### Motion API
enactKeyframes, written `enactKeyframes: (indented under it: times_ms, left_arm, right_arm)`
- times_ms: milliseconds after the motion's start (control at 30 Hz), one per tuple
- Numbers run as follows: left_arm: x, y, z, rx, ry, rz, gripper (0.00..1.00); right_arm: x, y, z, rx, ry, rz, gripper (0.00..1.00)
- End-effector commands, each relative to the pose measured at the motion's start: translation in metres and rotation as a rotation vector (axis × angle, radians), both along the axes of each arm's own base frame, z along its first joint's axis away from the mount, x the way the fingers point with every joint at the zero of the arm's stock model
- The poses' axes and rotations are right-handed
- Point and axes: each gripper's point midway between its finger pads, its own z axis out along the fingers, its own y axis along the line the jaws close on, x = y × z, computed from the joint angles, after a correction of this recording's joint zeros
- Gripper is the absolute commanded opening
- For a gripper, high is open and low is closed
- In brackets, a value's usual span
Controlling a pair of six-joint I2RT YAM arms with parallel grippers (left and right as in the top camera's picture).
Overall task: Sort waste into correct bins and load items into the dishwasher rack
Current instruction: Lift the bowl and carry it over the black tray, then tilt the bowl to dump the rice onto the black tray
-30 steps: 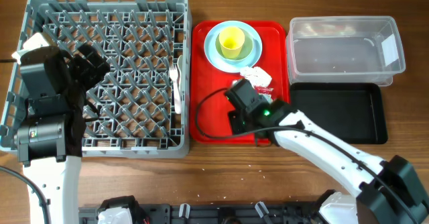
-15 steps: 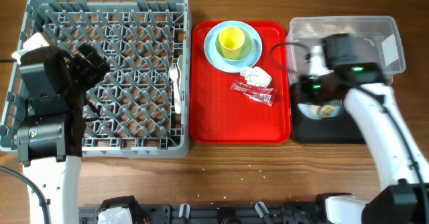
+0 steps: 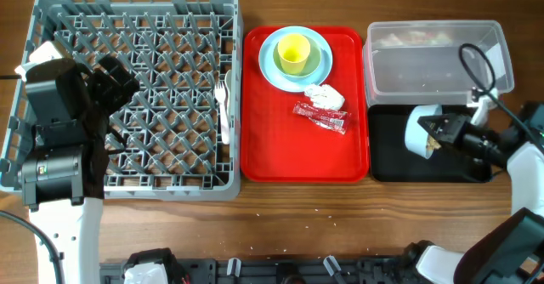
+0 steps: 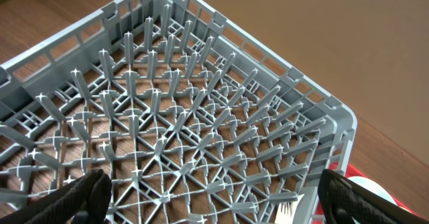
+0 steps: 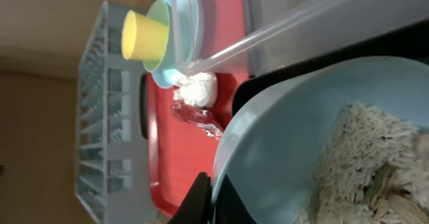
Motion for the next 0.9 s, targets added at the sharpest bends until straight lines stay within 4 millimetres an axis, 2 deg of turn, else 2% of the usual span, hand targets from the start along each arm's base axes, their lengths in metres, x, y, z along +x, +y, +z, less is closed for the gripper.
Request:
enactKeyframes:
  times_ms: [0, 100, 367, 567, 733, 867]
  left_arm:
    - [0.0, 0.003, 0.003, 0.003, -0.007, 0.012, 1.0]
    - [0.0, 0.003, 0.003, 0.003, -0.007, 0.012, 1.0]
    - [0.0, 0.003, 0.003, 0.003, -0.007, 0.012, 1.0]
    - [0.0, 0.003, 0.003, 0.003, -0.007, 0.012, 1.0]
    - [0.0, 0.003, 0.003, 0.003, -0.007, 0.012, 1.0]
    - [0.0, 0.003, 0.003, 0.003, -0.007, 0.012, 1.0]
  right_arm:
    - [-0.001, -0.007, 0.018, 0.076, -0.096, -0.017, 0.04]
    - [0.0, -0.005, 0.025, 0.153, -0.158, 0.002, 0.04]
    - [0.0, 0.002, 0.029, 0.285, -0.192, 0.016, 0.04]
    - [-0.004, -0.015, 0.035, 0.306, -0.221, -0.044, 0.04]
    - [-0.009, -0.012, 0.035, 0.316, -0.208, -0.046, 0.04]
    - [-0.013, -0.02, 0.036, 0.308, -0.223, -0.071, 0.04]
